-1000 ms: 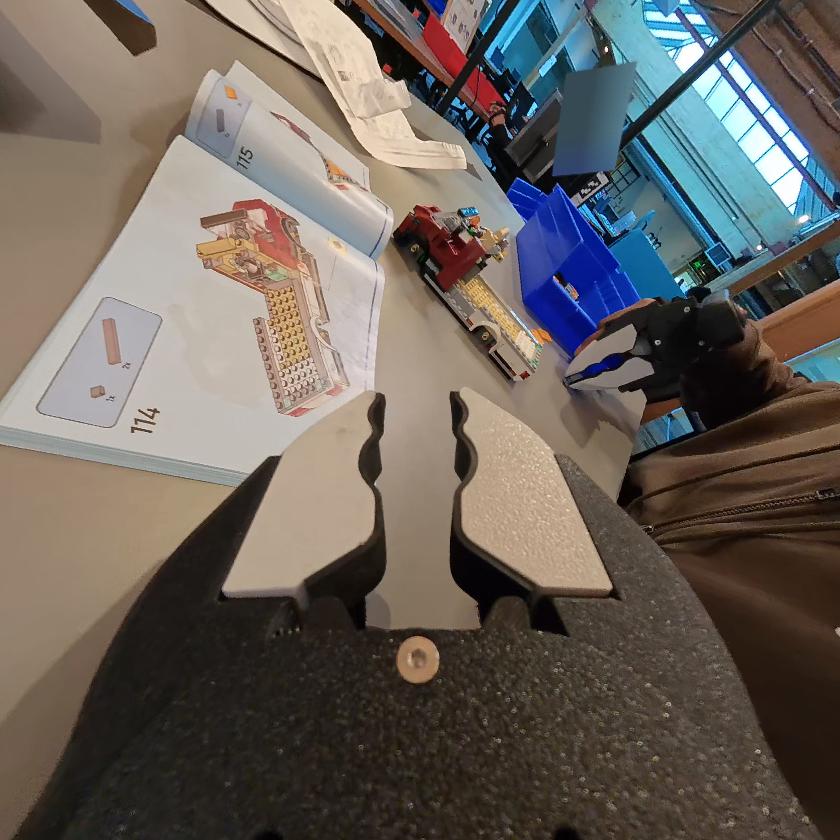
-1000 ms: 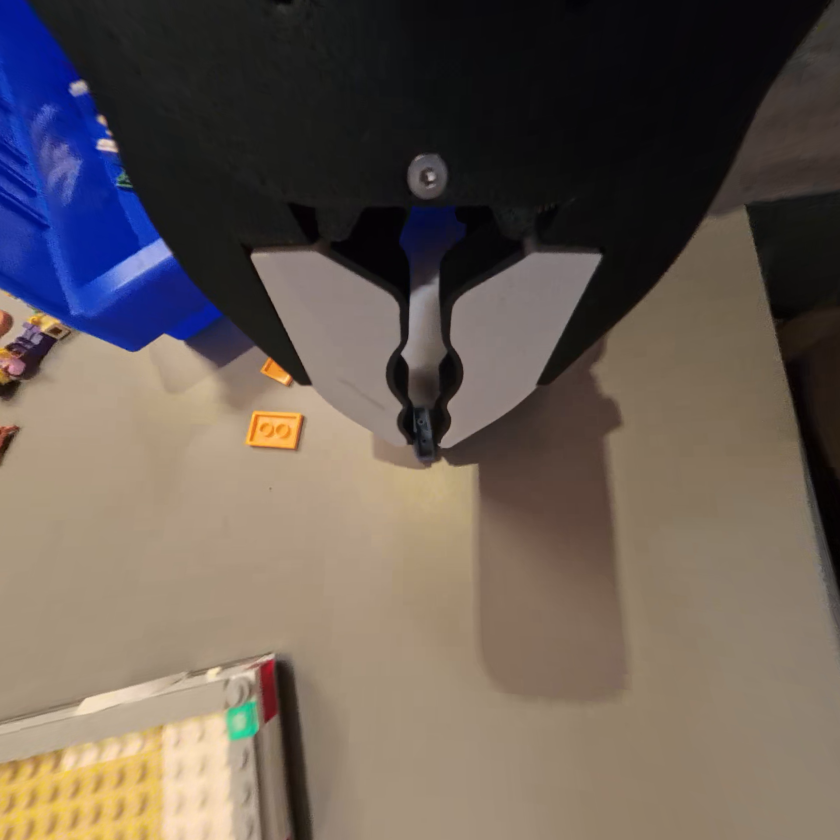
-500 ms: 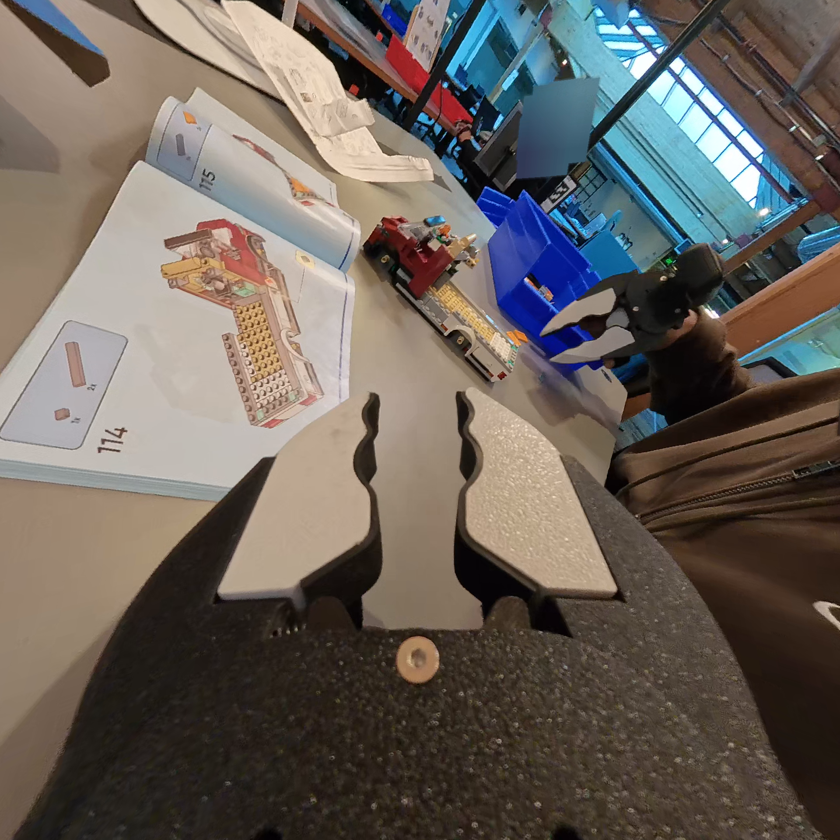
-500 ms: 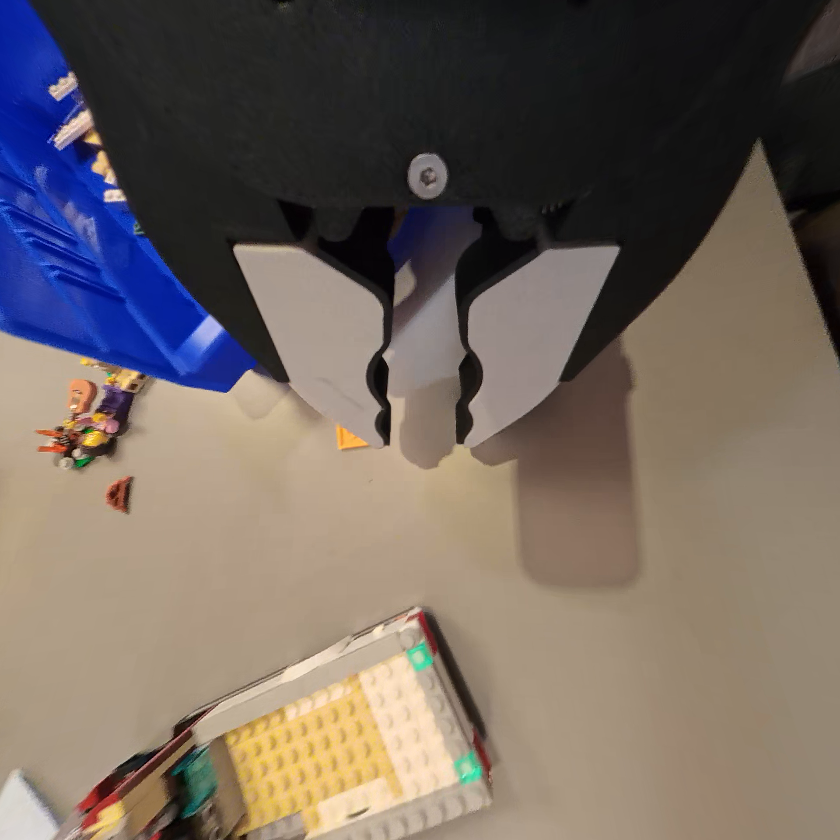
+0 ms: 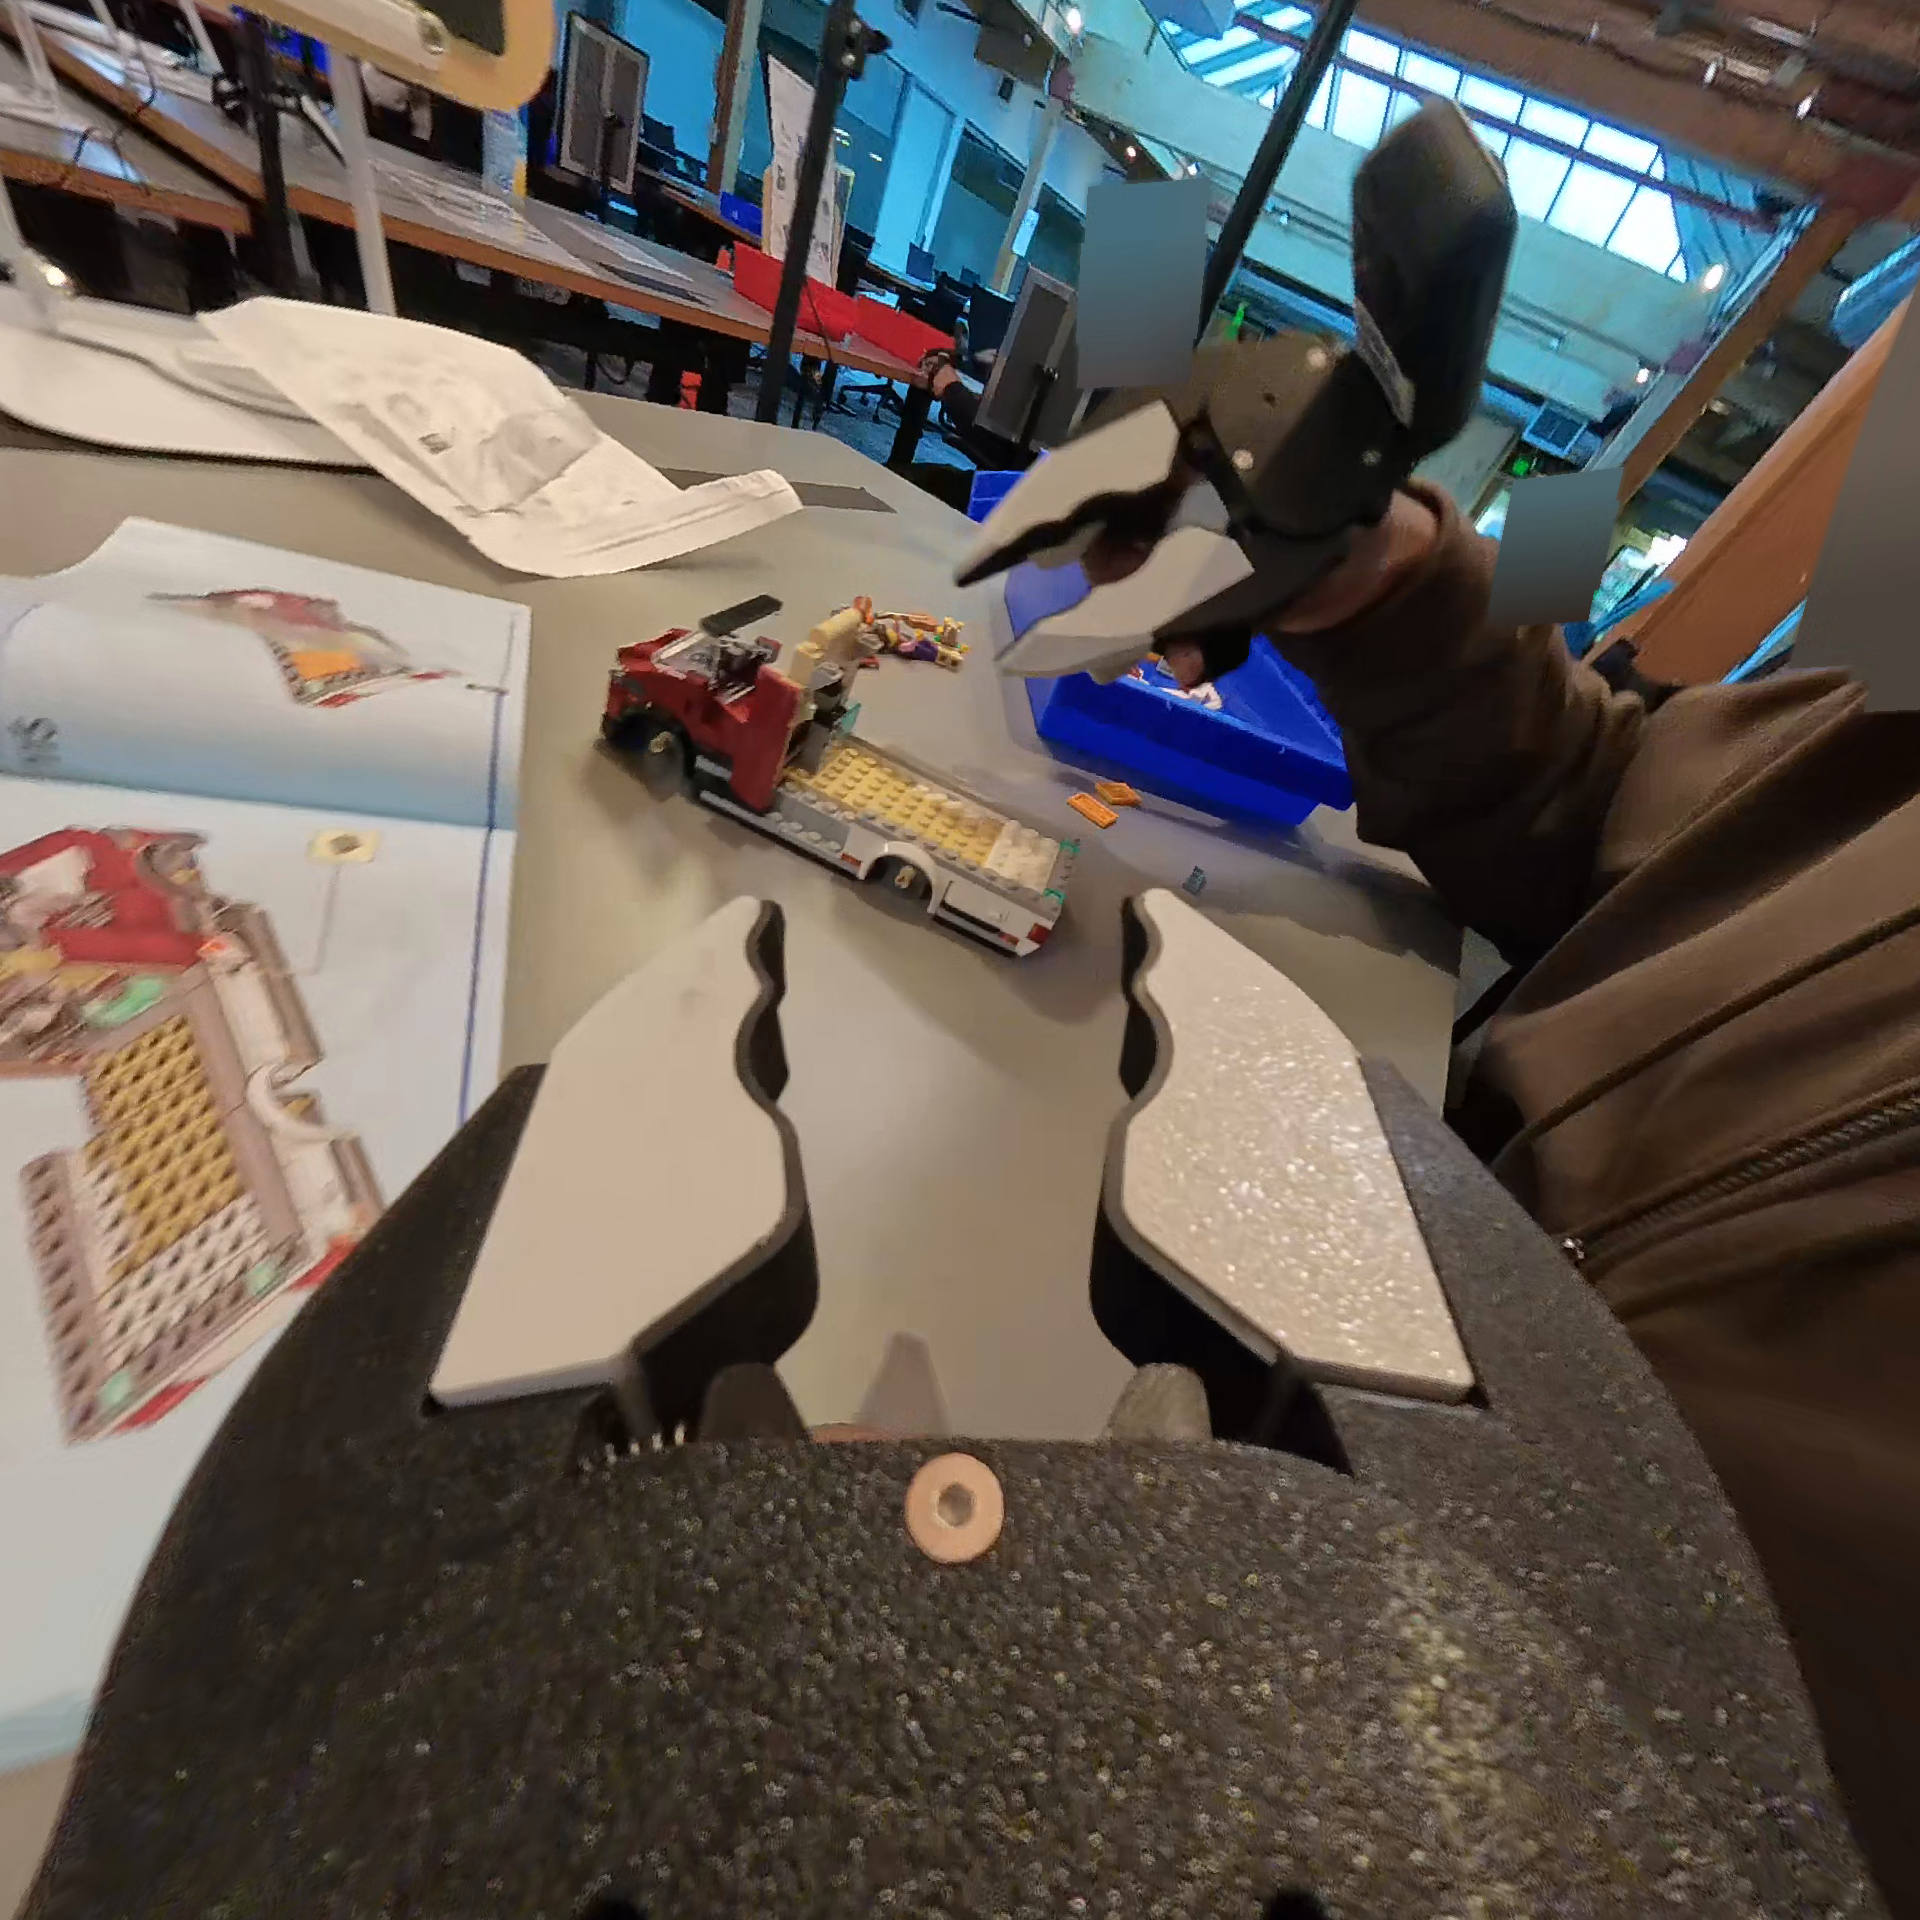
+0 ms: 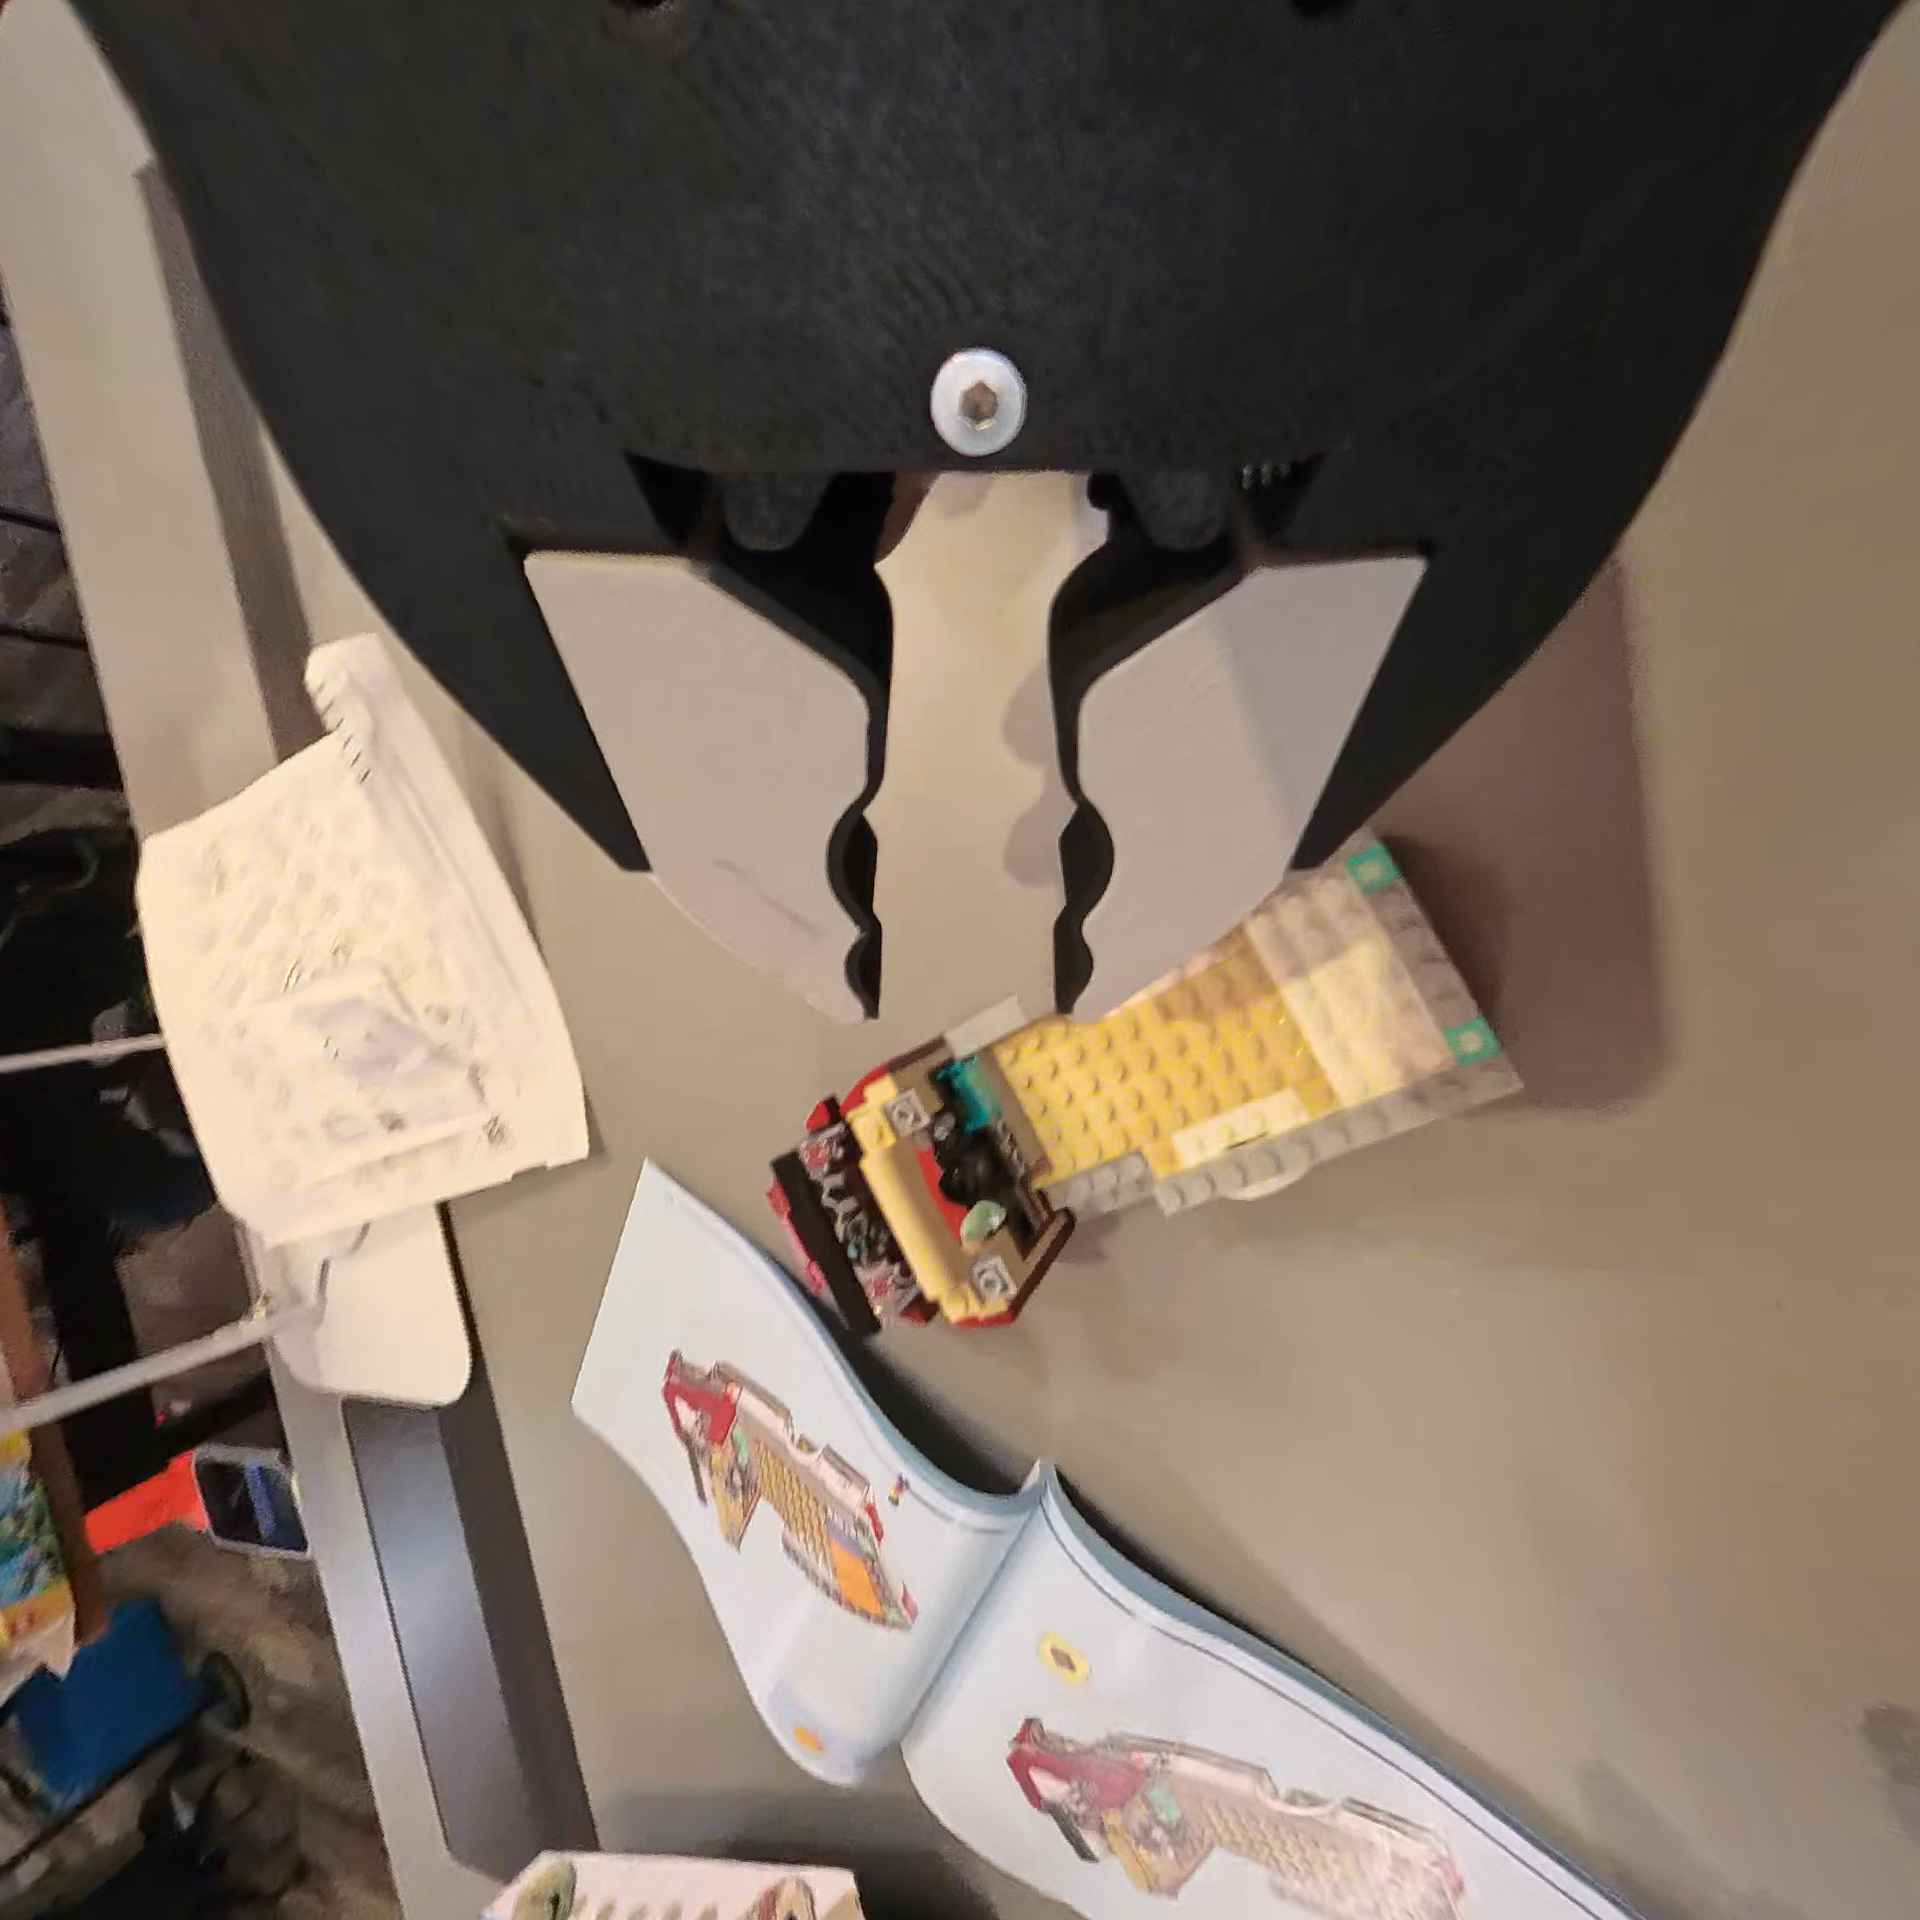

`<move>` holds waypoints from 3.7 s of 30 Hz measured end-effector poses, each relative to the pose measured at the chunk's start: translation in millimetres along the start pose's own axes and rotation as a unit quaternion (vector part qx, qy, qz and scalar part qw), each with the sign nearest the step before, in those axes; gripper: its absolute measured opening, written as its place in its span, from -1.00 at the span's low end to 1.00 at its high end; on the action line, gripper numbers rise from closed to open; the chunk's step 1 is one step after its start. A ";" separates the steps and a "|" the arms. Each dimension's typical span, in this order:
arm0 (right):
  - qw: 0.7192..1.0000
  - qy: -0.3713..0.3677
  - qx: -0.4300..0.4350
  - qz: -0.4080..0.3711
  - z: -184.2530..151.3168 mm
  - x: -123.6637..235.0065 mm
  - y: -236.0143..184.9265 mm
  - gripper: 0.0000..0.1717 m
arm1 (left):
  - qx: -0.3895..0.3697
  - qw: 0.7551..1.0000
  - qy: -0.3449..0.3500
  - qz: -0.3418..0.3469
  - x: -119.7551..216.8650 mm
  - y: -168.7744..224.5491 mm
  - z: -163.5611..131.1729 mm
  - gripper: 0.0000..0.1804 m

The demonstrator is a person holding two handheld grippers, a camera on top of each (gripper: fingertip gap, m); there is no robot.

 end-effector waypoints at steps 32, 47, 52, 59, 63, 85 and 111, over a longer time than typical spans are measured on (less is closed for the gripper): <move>0.977 -0.087 -0.130 0.146 -51.1 -14.5 -68.0 -0.46 | -0.035 0.956 -0.292 0.000 -127.9 14.3 -34.4 -0.04; 0.991 0.005 -0.059 0.121 -17.6 -11.9 -76.9 -0.54 | -0.015 0.957 -0.289 0.005 -105.3 10.1 -36.3 -0.15; 0.994 0.015 0.046 0.101 -0.1 -17.1 -83.2 -0.48 | 0.012 0.963 -0.267 0.003 -95.3 11.0 -35.1 -0.14; 0.989 -0.054 0.086 0.110 4.4 -44.7 -87.0 -0.44 | 0.039 0.971 -0.235 0.009 -81.9 10.9 -31.9 -0.08; 0.990 -0.071 0.084 0.094 6.9 -51.8 -82.5 -0.47 | 0.065 0.972 -0.224 0.003 -77.4 9.6 -31.4 -0.08; 0.991 0.021 -0.077 0.111 19.1 -29.9 -53.5 -0.62 | 0.390 0.900 -0.120 -0.153 -125.3 -13.7 -20.9 -0.26; 0.969 0.054 0.236 -0.054 -18.8 -34.5 -61.9 -0.23 | 0.455 0.858 -0.134 -0.195 -113.7 -30.7 -20.9 -0.59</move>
Point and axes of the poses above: each gripper's, where its closed fingertips meet, x back along the fingers, z out of its top, y = z × x across the jaws, the point moved 7 cm from there along x, back along the fingers, and after that the axes turned 3 degrees about -x, right-handed, at the moved point
